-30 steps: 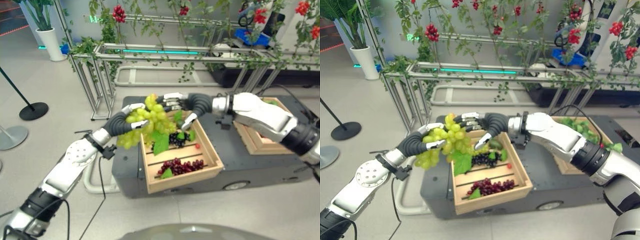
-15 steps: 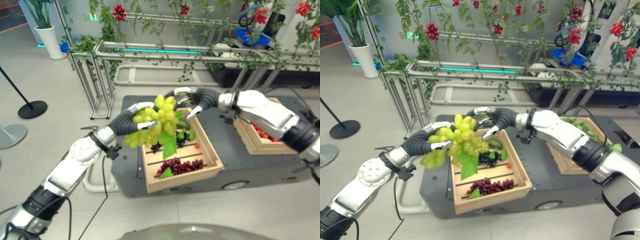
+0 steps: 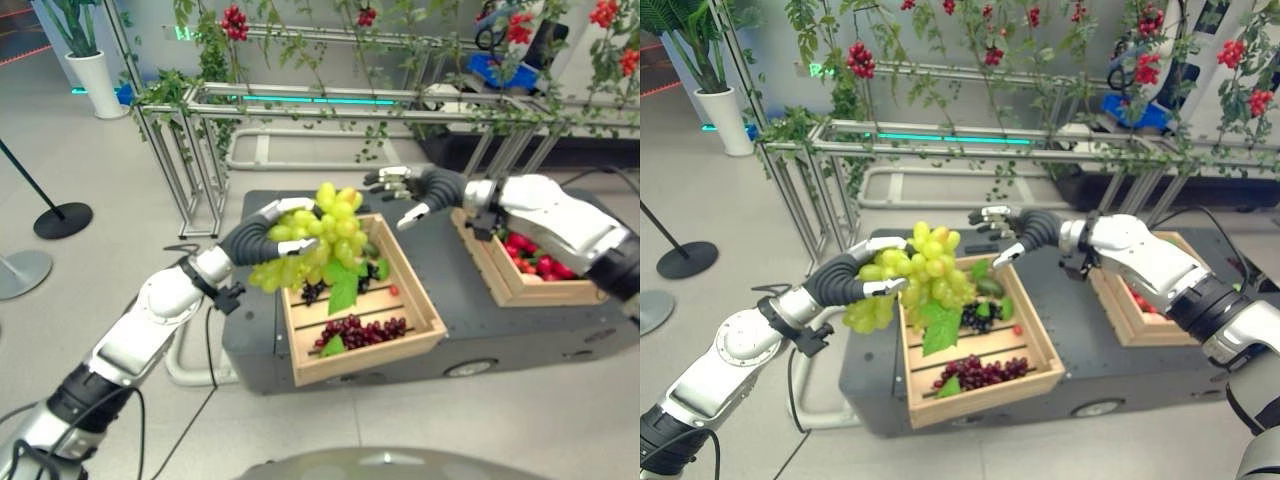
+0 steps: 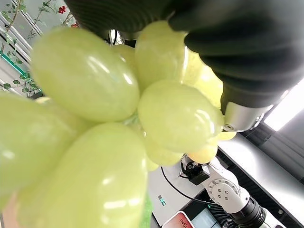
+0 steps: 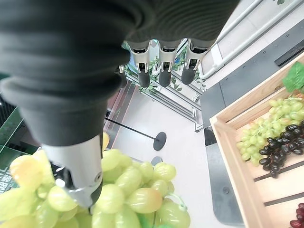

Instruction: Pick up the fruits from the basket on one side to the basket on the other side

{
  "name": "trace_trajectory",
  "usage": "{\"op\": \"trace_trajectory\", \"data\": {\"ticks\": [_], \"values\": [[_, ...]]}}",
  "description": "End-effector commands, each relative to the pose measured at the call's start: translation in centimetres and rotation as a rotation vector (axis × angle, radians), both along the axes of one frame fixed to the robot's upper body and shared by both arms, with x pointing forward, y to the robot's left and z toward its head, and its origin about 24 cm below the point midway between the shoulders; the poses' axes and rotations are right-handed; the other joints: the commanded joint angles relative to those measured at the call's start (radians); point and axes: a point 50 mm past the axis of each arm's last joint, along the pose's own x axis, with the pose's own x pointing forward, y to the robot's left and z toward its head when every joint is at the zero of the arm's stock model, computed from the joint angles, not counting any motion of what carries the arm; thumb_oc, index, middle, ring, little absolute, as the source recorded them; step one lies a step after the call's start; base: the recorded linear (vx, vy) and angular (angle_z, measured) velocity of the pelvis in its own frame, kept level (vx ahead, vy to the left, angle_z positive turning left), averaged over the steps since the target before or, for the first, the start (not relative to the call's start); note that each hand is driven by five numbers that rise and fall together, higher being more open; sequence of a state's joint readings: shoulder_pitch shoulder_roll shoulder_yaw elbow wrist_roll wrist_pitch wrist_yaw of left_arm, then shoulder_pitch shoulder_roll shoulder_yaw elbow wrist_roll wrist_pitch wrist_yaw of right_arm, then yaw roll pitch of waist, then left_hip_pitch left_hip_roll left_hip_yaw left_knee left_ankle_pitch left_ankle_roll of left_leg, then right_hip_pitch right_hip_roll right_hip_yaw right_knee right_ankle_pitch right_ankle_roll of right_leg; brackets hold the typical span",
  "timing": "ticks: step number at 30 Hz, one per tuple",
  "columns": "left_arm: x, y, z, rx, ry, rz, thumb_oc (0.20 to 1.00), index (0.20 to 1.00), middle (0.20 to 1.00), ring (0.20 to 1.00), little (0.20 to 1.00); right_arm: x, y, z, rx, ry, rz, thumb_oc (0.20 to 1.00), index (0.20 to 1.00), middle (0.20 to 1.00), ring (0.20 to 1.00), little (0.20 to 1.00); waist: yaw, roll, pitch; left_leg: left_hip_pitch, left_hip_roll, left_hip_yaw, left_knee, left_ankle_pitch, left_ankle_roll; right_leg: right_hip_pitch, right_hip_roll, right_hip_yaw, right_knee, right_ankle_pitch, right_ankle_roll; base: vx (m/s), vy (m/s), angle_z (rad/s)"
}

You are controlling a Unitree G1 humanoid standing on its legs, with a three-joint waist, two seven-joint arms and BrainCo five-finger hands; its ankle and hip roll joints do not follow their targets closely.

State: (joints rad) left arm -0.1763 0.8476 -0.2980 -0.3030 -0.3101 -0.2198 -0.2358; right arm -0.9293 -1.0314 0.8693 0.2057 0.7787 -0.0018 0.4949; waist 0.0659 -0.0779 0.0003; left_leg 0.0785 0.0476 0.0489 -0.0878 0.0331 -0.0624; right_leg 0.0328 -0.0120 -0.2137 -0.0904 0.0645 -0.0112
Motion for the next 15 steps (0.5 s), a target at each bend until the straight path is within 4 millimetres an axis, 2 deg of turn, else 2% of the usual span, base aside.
{"op": "trace_trajectory", "data": {"ticks": [1, 7, 11, 12, 13, 15], "values": [[-0.7, -0.7, 3.3, -0.068, -0.14, -0.087, 0.2, 0.2, 0.2, 0.2, 0.2, 0.5, -1.2, 2.3, 0.012, -0.117, -0.035, 1.0, 1.0, 1.0, 1.0, 1.0, 0.007, -0.029, -0.062, 0.025, -0.053, -0.001, 0.001, -0.048, 0.029, 0.017, -0.072, 0.03, 0.03, 0.026, 0.131, 0.0, 0.0, 0.0], [-0.6, -1.1, 3.4, -0.062, -0.147, -0.105, 0.2, 0.2, 0.2, 0.2, 0.2, 0.6, 0.1, 1.4, 0.016, -0.083, 0.005, 1.0, 1.0, 1.0, 1.0, 1.0, 0.008, -0.027, -0.062, 0.027, -0.054, -0.001, 0.001, -0.051, 0.03, 0.019, -0.07, 0.032, 0.028, 0.025, 0.13, 0.0, 0.0, 0.0], [-0.3, -1.6, 3.8, -0.053, -0.17, -0.122, 0.2, 0.2, 0.2, 0.2, 0.2, 0.3, 2.6, 0.4, 0.034, -0.019, 0.096, 1.0, 1.0, 1.0, 1.0, 1.0, 0.012, -0.027, -0.061, 0.03, -0.052, 0.0, 0.001, -0.052, 0.03, 0.022, -0.069, 0.035, 0.027, 0.024, 0.129, 0.0, 0.0, 0.0], [-0.2, -1.8, 4.1, -0.048, -0.187, -0.124, 0.2, 0.2, 0.2, 0.2, 0.2, 0.0, 3.8, 0.2, 0.04, 0.013, 0.15, 1.0, 1.0, 1.0, 1.0, 1.0, 0.013, -0.028, -0.061, 0.031, -0.051, 0.0, 0.001, -0.051, 0.03, 0.023, -0.068, 0.035, 0.026, 0.024, 0.128, 0.0, 0.0, 0.0], [-0.2, -1.9, 4.1, -0.049, -0.188, -0.124, 0.2, 0.2, 0.2, 0.2, 0.2, 0.0, 3.8, 0.2, 0.04, 0.013, 0.15, 1.0, 1.0, 1.0, 1.0, 1.0, 0.013, -0.027, -0.06, 0.031, -0.051, -0.001, 0.001, -0.051, 0.03, 0.023, -0.068, 0.035, 0.026, 0.024, 0.128, 0.0, 0.0, 0.0], [0.0, -2.1, 4.4, -0.037, -0.211, -0.129, 0.2, 0.2, 0.2, 0.2, 0.2, -0.5, 5.1, 0.0, 0.026, 0.05, 0.22, 1.0, 1.0, 1.0, 1.0, 1.0, 0.014, -0.031, -0.06, 0.031, -0.05, -0.001, 0.001, -0.051, 0.029, 0.022, -0.067, 0.035, 0.027, 0.022, 0.128, 0.0, 0.0, 0.0]]}}
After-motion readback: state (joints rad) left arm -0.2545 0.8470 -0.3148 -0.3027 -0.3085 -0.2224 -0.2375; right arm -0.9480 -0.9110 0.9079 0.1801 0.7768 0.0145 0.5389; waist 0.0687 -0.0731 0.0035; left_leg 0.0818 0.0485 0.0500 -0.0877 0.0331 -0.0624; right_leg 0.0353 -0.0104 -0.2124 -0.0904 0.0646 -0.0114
